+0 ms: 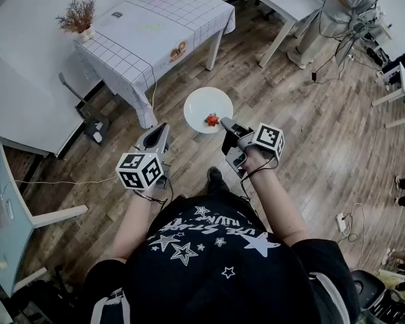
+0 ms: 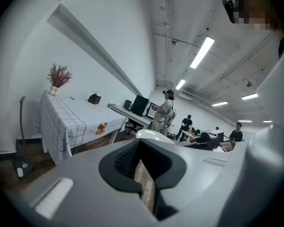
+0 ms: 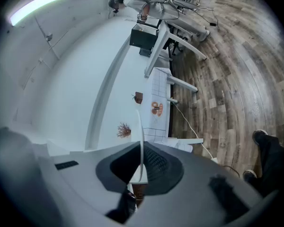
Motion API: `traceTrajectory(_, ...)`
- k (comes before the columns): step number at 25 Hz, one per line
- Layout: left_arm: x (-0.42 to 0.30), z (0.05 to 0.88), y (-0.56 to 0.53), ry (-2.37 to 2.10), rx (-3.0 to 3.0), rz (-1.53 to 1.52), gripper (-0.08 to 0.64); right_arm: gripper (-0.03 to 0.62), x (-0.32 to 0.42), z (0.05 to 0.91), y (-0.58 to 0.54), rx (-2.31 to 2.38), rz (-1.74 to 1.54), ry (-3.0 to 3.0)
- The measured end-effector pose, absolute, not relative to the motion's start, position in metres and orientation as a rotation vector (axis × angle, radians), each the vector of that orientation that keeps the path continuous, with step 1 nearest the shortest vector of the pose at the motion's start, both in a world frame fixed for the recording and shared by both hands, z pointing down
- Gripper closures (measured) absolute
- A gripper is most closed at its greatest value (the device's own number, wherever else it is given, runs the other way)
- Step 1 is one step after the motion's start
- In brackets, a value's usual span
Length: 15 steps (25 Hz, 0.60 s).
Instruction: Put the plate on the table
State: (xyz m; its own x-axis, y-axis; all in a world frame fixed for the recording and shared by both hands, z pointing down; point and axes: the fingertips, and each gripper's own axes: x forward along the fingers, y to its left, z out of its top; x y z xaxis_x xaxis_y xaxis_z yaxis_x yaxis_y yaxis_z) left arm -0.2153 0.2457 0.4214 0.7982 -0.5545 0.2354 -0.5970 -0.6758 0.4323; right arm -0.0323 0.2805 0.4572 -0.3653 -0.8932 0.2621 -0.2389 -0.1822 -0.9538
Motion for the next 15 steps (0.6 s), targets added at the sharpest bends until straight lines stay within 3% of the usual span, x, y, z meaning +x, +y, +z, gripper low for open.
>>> traceTrajectory(15, -0.267, 0.427, 0.254, -0.947, 2.551, 0.163, 0.551, 0.574, -0.083, 0.459, 0.294, -1.286, -1.588, 1.554)
